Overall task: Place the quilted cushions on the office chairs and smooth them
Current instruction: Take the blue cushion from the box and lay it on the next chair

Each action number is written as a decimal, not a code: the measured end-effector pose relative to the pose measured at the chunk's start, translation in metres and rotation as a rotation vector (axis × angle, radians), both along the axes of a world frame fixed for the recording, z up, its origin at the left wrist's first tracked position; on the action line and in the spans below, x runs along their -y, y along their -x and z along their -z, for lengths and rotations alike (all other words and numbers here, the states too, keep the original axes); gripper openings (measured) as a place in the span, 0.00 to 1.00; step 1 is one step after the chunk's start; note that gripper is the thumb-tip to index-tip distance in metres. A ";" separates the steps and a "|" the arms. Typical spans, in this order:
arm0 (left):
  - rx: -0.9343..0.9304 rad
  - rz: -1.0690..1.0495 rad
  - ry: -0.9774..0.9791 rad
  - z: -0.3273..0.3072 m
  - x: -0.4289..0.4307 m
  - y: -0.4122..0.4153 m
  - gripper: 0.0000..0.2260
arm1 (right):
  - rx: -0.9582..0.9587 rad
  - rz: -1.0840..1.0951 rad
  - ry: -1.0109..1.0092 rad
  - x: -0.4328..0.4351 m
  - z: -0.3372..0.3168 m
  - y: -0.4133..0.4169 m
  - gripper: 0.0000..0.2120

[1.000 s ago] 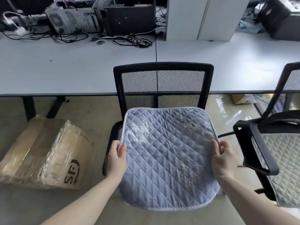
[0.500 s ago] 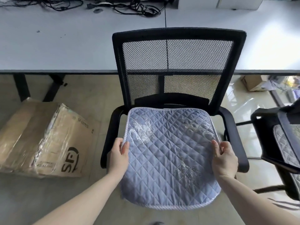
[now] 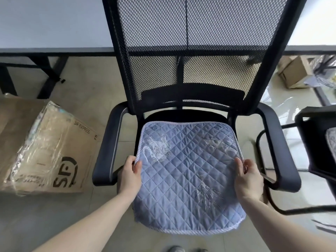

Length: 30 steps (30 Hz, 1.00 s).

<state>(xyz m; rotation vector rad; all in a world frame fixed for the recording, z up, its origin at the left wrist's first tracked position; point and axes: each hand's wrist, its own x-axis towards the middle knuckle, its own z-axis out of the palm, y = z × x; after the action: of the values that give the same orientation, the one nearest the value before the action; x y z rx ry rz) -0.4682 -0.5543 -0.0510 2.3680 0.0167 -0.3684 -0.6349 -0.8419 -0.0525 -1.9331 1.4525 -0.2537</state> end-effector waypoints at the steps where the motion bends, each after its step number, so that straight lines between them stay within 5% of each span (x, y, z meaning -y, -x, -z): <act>1: -0.007 -0.002 -0.009 0.007 0.001 0.001 0.07 | -0.018 -0.002 -0.006 0.001 0.007 0.002 0.19; 13: -0.108 -0.090 -0.209 0.054 0.012 0.003 0.08 | -0.238 -0.032 0.105 0.009 0.057 0.006 0.17; 16: -0.051 -0.082 -0.248 0.047 0.024 0.004 0.15 | -0.206 -0.070 0.161 0.010 0.057 -0.004 0.14; 20: 0.106 0.135 -0.211 0.033 0.057 0.001 0.21 | -0.178 -0.323 0.290 0.001 0.053 -0.041 0.26; 26: 0.112 0.520 -0.179 0.049 0.117 -0.007 0.23 | -0.119 -0.757 0.287 -0.031 0.062 -0.120 0.26; 30: 0.129 0.603 -0.356 0.077 0.124 -0.015 0.24 | -0.225 -0.837 0.306 -0.034 0.087 -0.131 0.27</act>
<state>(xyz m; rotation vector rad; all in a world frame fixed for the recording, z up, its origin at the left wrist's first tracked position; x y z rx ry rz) -0.4532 -0.6787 -0.1278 2.7087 -0.7624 -0.5268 -0.5042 -0.8083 -0.1391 -2.7022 0.6337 0.1438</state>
